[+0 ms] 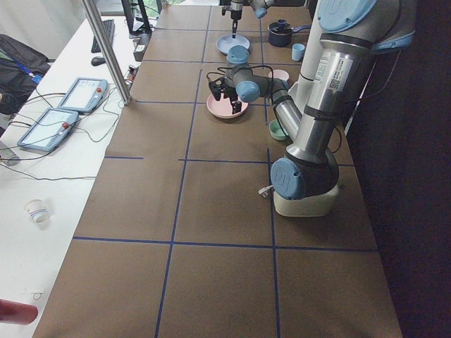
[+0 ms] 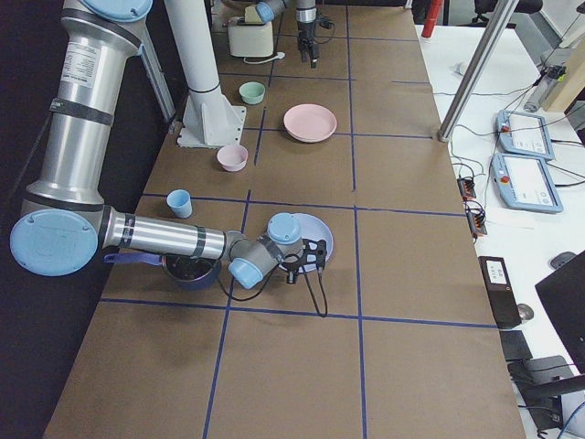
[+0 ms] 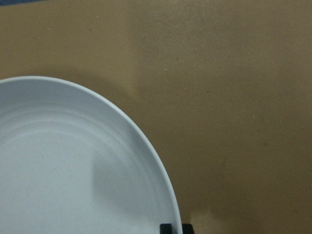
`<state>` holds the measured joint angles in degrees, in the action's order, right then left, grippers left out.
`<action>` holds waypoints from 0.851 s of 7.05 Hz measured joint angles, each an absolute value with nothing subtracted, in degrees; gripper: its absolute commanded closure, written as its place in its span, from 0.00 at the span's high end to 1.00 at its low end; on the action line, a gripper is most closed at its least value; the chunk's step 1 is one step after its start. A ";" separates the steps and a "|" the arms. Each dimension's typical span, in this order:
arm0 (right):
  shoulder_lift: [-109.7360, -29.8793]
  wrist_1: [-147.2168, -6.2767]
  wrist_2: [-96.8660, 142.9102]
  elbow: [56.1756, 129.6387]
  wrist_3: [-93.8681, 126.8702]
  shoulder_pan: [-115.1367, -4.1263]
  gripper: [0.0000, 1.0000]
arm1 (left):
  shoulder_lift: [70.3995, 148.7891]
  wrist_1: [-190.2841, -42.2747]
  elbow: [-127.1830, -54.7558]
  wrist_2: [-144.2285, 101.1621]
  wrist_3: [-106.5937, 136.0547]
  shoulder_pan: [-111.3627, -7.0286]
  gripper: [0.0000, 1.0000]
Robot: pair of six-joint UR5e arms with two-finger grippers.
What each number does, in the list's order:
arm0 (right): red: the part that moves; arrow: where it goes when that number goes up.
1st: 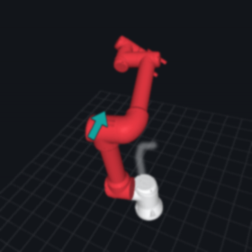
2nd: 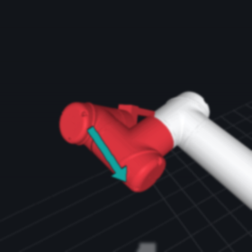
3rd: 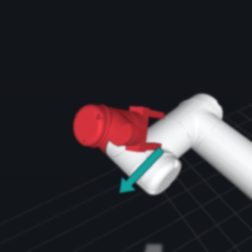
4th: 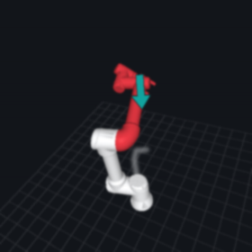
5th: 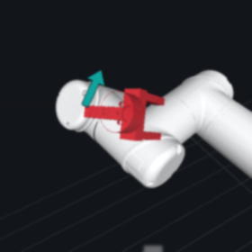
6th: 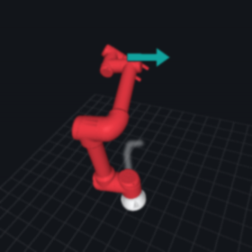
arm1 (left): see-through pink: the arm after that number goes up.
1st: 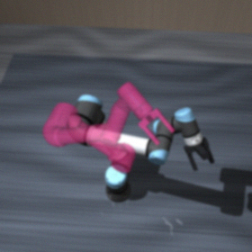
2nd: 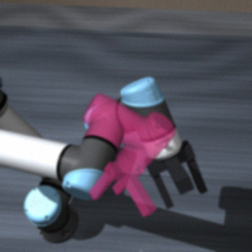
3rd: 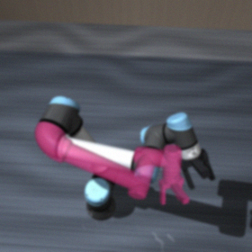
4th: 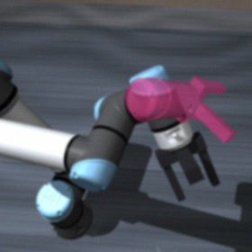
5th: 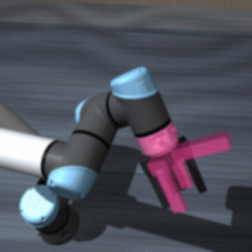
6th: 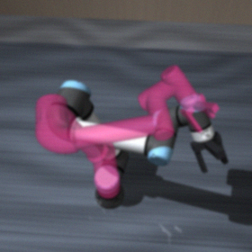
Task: Stack three plates with pink and blue
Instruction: 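Lift the blue plate with the right gripper over the pink plate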
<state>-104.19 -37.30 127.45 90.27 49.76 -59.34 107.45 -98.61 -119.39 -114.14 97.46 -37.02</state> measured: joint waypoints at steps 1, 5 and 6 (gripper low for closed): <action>-104.14 -36.79 127.59 92.07 51.04 -60.04 0.00 | 105.97 -98.57 -120.53 -114.16 95.79 -37.58 1.00; -96.20 -39.40 133.85 101.71 63.16 -65.65 0.00 | 99.06 -92.32 -123.47 -114.33 74.25 -43.96 1.00; -91.86 -42.65 135.93 103.23 66.30 -66.82 0.00 | 96.48 -91.73 -123.66 -114.42 66.73 -46.62 1.00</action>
